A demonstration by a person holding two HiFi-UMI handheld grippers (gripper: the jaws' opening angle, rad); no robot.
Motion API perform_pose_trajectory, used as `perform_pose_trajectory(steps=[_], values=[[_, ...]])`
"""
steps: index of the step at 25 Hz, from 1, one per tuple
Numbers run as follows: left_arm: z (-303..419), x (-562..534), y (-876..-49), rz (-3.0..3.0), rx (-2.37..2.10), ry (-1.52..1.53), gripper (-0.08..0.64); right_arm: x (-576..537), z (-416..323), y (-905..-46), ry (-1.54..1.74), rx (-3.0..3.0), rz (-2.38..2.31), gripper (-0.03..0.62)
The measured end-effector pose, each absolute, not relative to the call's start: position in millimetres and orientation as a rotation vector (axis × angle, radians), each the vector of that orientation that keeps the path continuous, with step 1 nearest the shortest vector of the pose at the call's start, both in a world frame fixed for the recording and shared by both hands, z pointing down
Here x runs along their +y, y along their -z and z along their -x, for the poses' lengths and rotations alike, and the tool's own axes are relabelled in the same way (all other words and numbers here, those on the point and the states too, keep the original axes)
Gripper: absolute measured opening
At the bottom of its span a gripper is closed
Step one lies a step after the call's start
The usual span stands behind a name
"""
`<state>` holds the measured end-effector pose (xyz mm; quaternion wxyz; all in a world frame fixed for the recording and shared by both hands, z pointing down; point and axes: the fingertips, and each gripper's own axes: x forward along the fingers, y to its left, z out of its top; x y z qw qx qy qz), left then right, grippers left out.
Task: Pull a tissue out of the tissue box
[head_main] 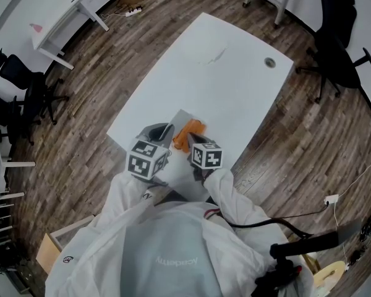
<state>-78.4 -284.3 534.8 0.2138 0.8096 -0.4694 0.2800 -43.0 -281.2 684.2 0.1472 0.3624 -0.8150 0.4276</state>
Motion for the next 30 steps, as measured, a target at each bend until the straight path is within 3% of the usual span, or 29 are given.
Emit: perform_pose_trajectory(steps=[30], values=[[87.1,-248.4,-528.5,-2.276,-1.513,-0.815,0.0,-232.8,-34.8,-633.8,-1.087,-2.414,-1.171,0.002]])
